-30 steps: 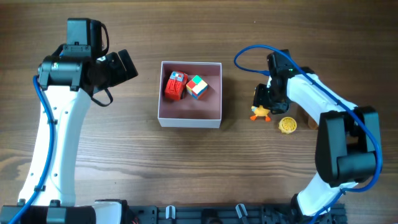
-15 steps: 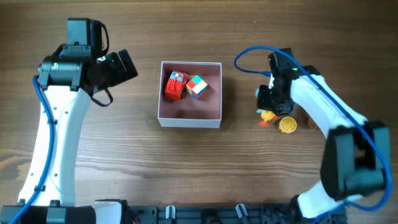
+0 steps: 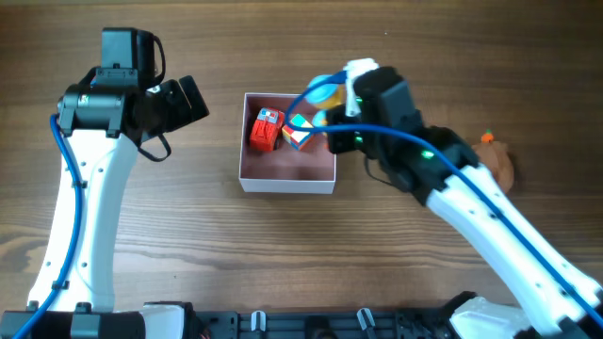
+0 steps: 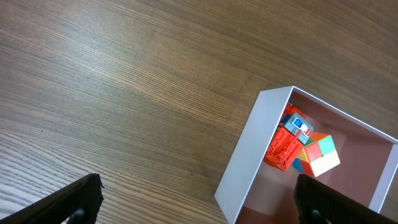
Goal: Pack container
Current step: 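Carry the duck into the box and release it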
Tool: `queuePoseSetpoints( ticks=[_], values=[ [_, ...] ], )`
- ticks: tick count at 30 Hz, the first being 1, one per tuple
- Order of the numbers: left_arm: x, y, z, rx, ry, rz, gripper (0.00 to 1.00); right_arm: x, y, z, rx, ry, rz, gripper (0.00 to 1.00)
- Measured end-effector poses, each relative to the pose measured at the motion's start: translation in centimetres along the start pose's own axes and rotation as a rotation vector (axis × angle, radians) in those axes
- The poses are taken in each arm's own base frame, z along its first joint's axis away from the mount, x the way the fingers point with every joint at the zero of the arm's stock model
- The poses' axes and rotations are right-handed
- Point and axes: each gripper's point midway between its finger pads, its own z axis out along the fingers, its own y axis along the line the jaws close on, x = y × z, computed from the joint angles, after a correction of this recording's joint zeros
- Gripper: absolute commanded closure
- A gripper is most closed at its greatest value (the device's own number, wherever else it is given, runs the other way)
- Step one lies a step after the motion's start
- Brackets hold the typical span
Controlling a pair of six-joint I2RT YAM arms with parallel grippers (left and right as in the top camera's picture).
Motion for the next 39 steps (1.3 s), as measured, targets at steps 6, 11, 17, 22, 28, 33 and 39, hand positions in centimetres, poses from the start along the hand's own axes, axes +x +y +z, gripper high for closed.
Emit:
queuePoseSetpoints(
  ticks=[6,11,17,22,28,33,39],
  values=[
    [0.2,0.1,0.0,-0.004,0.006,0.0,0.0,2.7,-0.8,7.8,0.057,0.094,0.152,0.96],
    [0.2,0.1,0.0,-0.004,0.006,0.0,0.0,5.8,-2.4,11.4,0.137,0.192,0.19,0.96],
    [0.2,0.1,0.0,-0.004,0.007,0.0,0.0,5.2,-3.8,11.7,0.175,0.182,0.213,0.96],
    [0.2,0.1,0.0,-0.004,0.007,0.0,0.0,5.0,-5.4,11.5,0.207,0.187,0.239,0.56],
    [0.2,0.1,0.0,-0.004,0.007,0.0,0.0,4.7,-5.3,11.6,0.2,0.18,0.218,0.34],
    [0.2,0.1,0.0,-0.004,0.007,0.0,0.0,4.8,-5.3,11.6,0.197,0.181,0.213,0.37],
    [0.2,0.1,0.0,-0.004,0.007,0.0,0.0,5.2,-5.4,11.4,0.203,0.204,0.18,0.34]
  ],
)
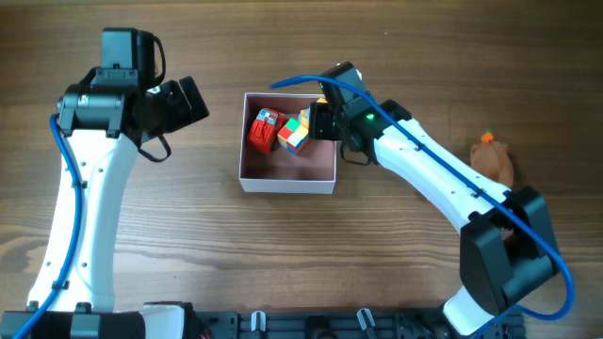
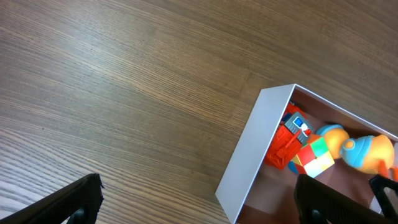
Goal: Pack container
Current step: 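Carry the duck into the box and release it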
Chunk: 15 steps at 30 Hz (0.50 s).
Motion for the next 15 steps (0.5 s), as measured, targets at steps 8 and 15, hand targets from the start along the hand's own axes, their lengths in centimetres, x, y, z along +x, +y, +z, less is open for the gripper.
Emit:
queuePoseSetpoints(
  ticks=[8,15],
  values=[
    [0.0,0.0,0.0,0.0,0.0,0.0,0.0,0.2,-0.1,0.0,0.005,0.01,-0.057,0.49],
    [0.0,0.0,0.0,0.0,0.0,0.0,0.0,-2.4,1.2,-0.6,-0.028,-0.083,-0.217,0.89]
  ],
)
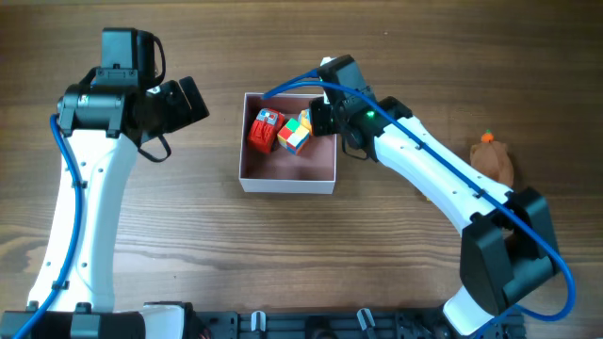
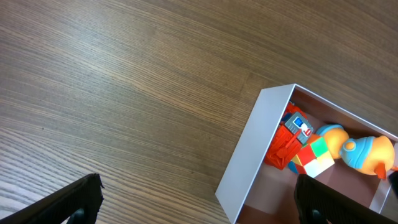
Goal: Pack container
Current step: 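Carry the duck into the box and release it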
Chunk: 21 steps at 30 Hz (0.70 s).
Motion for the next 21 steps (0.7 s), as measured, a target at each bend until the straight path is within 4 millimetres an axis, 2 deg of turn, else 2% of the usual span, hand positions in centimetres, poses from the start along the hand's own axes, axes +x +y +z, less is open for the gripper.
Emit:
queuePoseSetpoints(
  ticks=[1,6,10,12,14,21],
  values=[
    [0.0,0.0,0.0,0.0,0.0,0.0,0.0,-0.5,-0.1,0.0,0.008,-0.02,-0.017,0.94],
    [0.0,0.0,0.0,0.0,0.0,0.0,0.0,-2.7,-0.1,-0.2,0.021,-0.112,-0.082,0.96],
    [0.0,0.0,0.0,0.0,0.0,0.0,0.0,-2.3,-0.1,1.1,0.028,-0.094,-0.094,0.96],
    [0.0,0.0,0.0,0.0,0.0,0.0,0.0,-0.3,-0.6,3.4,0.047,-0.024,-0.099,0.96],
    [0.0,0.0,0.0,0.0,0.0,0.0,0.0,1.6,-1.0,4.6,0.056,0.044,-0.105,0.96],
    [0.0,0.0,0.0,0.0,0.0,0.0,0.0,6.0,-0.9,4.0,0.036,0.244,-0.119,0.96]
  ],
)
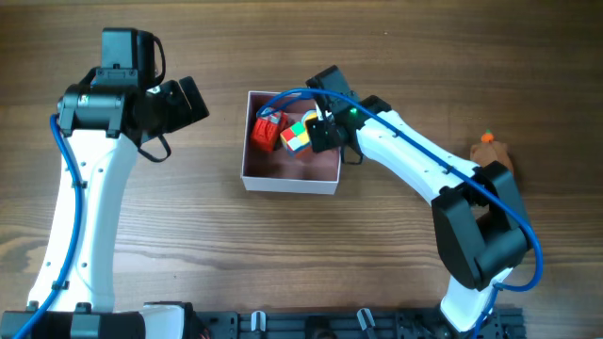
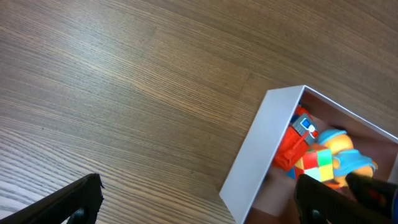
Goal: Pack container
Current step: 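Carry the duck into the box and release it, then move right gripper to the brown plush toy and grasp it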
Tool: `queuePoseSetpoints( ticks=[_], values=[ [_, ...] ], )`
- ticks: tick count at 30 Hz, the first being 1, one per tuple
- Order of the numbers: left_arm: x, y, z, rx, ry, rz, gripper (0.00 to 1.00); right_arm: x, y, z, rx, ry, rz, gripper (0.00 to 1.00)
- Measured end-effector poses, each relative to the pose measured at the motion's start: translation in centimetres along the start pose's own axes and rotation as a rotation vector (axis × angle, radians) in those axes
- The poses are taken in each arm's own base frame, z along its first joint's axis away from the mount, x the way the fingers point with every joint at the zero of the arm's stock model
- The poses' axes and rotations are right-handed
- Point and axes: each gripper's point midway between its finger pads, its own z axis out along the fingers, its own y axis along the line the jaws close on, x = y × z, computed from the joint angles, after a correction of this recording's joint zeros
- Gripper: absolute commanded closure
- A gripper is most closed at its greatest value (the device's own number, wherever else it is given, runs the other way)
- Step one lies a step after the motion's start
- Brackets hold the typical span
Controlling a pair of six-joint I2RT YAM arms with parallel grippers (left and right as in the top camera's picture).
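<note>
The white box (image 1: 290,185) with a brown floor stands mid-table. Inside lie a red toy car (image 1: 264,131), a coloured cube (image 1: 297,136) and a blue-and-orange duck (image 2: 346,159). The arm hides the duck in the overhead view. My right gripper (image 1: 319,133) reaches down into the box's far right part, right against the duck and the cube. Its black fingers (image 2: 372,186) show beside the duck, but the width of their gap is hidden. My left gripper (image 1: 192,102) hangs open and empty over bare table left of the box; the box's left wall (image 2: 264,149) shows in the left wrist view.
A brown lump with an orange tip (image 1: 494,160) lies on the table far right. The right arm (image 1: 415,165) stretches from the lower right across to the box. Wooden tabletop (image 2: 124,93) lies around the box.
My right gripper went from the box's far right rim down into the box onto the duck and cube. The box has shifted and turned a little to the right. The left arm is unchanged.
First my right gripper held the duck above the box's far right corner, with the car and cube inside. Then the duck lay in the box beside the cube with the gripper at the rim. Now the gripper is down among the toys and the box is nudged.
</note>
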Motion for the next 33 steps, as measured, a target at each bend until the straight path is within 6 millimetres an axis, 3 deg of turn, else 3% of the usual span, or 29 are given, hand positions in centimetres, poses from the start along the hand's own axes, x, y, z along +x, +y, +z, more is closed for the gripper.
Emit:
queuePoseSetpoints(
  ticks=[4,15,17,19,20,21,22,24,26,27,28,30,31,33],
  values=[
    [0.0,0.0,0.0,0.0,0.0,0.0,0.0,2.1,-0.5,-0.1,0.017,0.086,-0.003,0.96],
    [0.0,0.0,0.0,0.0,0.0,0.0,0.0,2.5,-0.2,-0.1,-0.008,0.103,-0.128,0.96],
    [0.0,0.0,0.0,0.0,0.0,0.0,0.0,2.9,0.1,-0.2,-0.019,0.117,-0.131,0.91],
    [0.0,0.0,0.0,0.0,0.0,0.0,0.0,2.5,0.3,-1.0,-0.025,0.095,-0.122,0.75],
    [0.0,0.0,0.0,0.0,0.0,0.0,0.0,1.9,0.4,-1.7,-0.03,0.071,-0.118,0.66],
    [0.0,0.0,0.0,0.0,0.0,0.0,0.0,0.6,0.6,-3.9,-0.041,0.003,-0.12,0.55],
    [0.0,0.0,0.0,0.0,0.0,0.0,0.0,0.2,0.6,-4.6,-0.046,-0.019,-0.124,0.54],
    [0.0,0.0,0.0,0.0,0.0,0.0,0.0,-2.2,0.7,-10.7,-0.059,-0.18,-0.129,0.44],
    [0.0,0.0,0.0,0.0,0.001,0.0,0.0,-2.9,-0.3,-15.3,-0.03,-0.28,-0.085,0.33],
    [0.0,0.0,0.0,-0.001,0.001,0.0,0.0,-2.7,-1.7,-18.0,0.006,-0.323,-0.023,0.15],
    [0.1,0.0,0.0,-0.002,0.004,0.0,0.0,-1.9,-3.8,-20.2,0.05,-0.342,0.063,0.05],
    [0.1,0.1,0.0,-0.003,0.006,0.0,0.0,0.2,-7.2,-21.9,0.108,-0.314,0.195,0.0],
    [0.2,0.1,0.0,-0.003,0.007,0.0,0.0,1.8,-10.4,-23.1,0.169,-0.298,0.323,0.0],
    [0.2,0.1,0.0,-0.003,0.007,0.0,0.0,5.0,-14.8,-24.1,0.259,-0.238,0.504,0.0]
  ],
)
